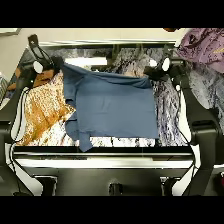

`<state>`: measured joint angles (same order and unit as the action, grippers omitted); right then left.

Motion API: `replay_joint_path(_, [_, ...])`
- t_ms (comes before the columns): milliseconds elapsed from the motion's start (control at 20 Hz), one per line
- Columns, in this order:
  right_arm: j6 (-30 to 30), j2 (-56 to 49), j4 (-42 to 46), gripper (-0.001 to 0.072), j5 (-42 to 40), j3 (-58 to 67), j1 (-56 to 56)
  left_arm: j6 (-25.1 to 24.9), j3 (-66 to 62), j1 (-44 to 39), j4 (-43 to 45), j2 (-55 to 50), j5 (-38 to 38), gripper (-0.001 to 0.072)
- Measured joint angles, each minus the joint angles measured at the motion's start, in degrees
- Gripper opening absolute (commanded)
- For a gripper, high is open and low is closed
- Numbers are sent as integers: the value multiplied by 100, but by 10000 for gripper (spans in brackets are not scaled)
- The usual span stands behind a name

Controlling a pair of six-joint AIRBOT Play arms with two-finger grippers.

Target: Fold the clothes and pants, and hang the long-sleeved shirts on hangers.

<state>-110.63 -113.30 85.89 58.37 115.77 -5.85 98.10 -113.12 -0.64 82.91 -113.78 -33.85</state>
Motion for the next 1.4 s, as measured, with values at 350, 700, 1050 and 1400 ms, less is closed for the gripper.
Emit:
replay_joint_path(350, [223, 162, -522, 492, 507, 0, 4, 105, -302, 483, -673, 85, -2079, 362])
replay_joint_path(700, [1784, 1381, -1001, 481, 2009, -308, 824, -885, 273, 1464, -1287, 1274, -4367, 407])
replay_joint_path(1050, [3226, 3093, -2367, 484, 2424, -4011, 2518, -1139, 3578, 2157, -1875, 3180, -4374, 404])
replay_joint_path(1400, [3866, 3672, -2632, 488, 1864, -6640, 2951, -1176, 5112, 2166, -2070, 3862, -3954, 404])
